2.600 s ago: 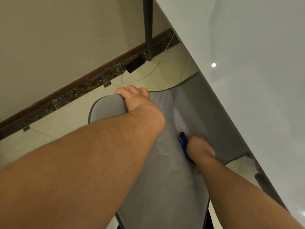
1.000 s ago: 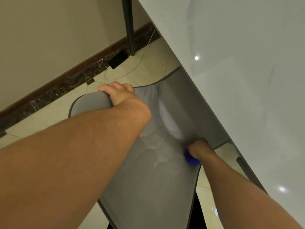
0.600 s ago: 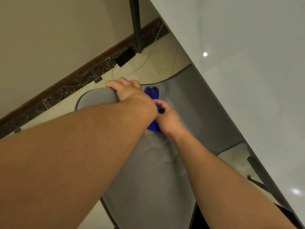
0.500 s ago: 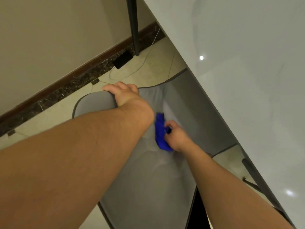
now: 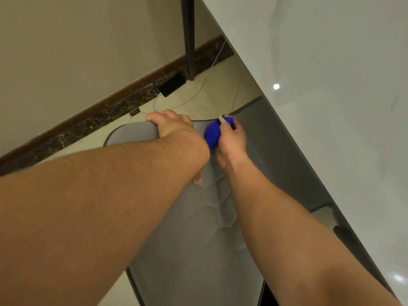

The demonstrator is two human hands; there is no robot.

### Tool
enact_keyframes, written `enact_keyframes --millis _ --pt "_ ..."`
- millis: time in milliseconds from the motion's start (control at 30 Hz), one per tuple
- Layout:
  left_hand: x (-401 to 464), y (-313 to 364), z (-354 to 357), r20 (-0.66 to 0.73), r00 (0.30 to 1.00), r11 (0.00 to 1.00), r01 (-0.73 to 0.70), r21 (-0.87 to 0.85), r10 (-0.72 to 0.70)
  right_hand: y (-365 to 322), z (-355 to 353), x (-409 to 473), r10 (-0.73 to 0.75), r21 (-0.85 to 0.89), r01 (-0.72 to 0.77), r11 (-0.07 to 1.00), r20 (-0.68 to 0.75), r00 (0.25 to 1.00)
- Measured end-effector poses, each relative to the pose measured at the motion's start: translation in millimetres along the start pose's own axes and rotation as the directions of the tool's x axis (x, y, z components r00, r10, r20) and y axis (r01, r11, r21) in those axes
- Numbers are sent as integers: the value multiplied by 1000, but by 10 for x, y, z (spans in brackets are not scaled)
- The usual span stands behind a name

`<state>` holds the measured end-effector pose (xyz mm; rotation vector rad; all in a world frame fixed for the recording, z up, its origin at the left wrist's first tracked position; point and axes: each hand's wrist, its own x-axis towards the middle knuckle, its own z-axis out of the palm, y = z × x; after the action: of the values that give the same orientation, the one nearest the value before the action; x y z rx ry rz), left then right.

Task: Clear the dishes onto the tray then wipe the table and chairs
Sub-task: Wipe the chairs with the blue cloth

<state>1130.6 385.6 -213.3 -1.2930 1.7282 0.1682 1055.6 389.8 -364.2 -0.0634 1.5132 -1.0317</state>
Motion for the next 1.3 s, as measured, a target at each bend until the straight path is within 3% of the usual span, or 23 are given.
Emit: enact_keyframes --millis 33,67,133,233,333,433,467,500,567,633,700,767,800,833,900,967,1000,1067,1100,1133,1200,1300 --pt "23 -13 47 -1 1000 1000 -8 20 8 -101 18 53 -108 -44 109 993 15 994" --pt "22 -20 62 3 1000 1000 -15 12 15 -149 -12 113 -188 -216 194 957 52 981" --pt "21 -56 94 -15 1000 1000 -17 26 18 -140 -81 163 -217 -629 276 727 171 961" --pt "-85 -164 -27 -126 990 997 -71 -43 65 91 -260 32 3 -892 230 390 250 968" --pt "-312 -376 -192 -163 984 988 -91 -125 70 280 -763 -386 227 -963 107 246 165 960" --pt "-545 -631 -293 -95 995 975 -27 -222 6 279 -1282 -868 374 -984 -106 142 -45 926" --pt "-618 -719 -280 -70 997 957 -4 -289 -17 236 -1353 -995 404 -969 -203 144 -130 906" --pt "-693 -797 -247 -82 996 935 8 -354 -40 161 -1349 -1122 459 -916 -340 214 -213 863" --pt "-858 -916 -133 -125 987 886 35 -462 -104 -13 -1100 -1310 553 -716 -548 431 -270 788" --pt "-1079 -999 -29 -82 982 821 95 -563 -170 -226 -636 -1425 540 -576 -496 649 -110 834" --pt "-1314 -1025 57 19 975 715 176 -676 -222 -515 -116 -1641 438 -393 -380 838 67 897" --pt "-1520 -1030 175 135 964 575 247 -780 -230 -704 248 -1842 311 -362 -218 906 224 924" --pt "-1603 -1009 256 198 960 487 273 -830 -200 -729 319 -1879 227 -498 -64 865 275 934" --pt "-1696 -982 360 261 956 364 293 -884 -135 -711 346 -1912 126 -684 126 718 306 944" --pt "-1903 -851 580 349 934 81 342 -936 81 -607 184 -1958 44 -907 334 255 356 934" --pt "-2105 -665 778 355 903 -93 385 -918 241 -443 -290 -2065 167 -926 343 -158 317 934" --pt "-2160 -567 838 339 898 -158 392 -906 281 -340 -615 -2115 231 -902 306 -305 242 942" --pt "-2211 -421 896 291 913 -289 372 -882 286 -136 -1328 -2351 330 -859 229 -458 75 941" --pt "-2204 -381 901 273 927 -337 350 -874 255 -41 -1630 -2487 357 -874 151 -462 -27 934" --pt "-2173 -367 906 262 939 -370 331 -868 224 29 -1853 -2611 367 -937 37 -349 -100 925" --pt "-2102 -372 877 233 952 -381 294 -876 200 122 -2124 -2747 344 -972 -233 35 -207 916" --pt "-2012 -362 767 193 961 -392 257 -883 196 114 -2167 -2698 157 -853 -314 417 -273 949"
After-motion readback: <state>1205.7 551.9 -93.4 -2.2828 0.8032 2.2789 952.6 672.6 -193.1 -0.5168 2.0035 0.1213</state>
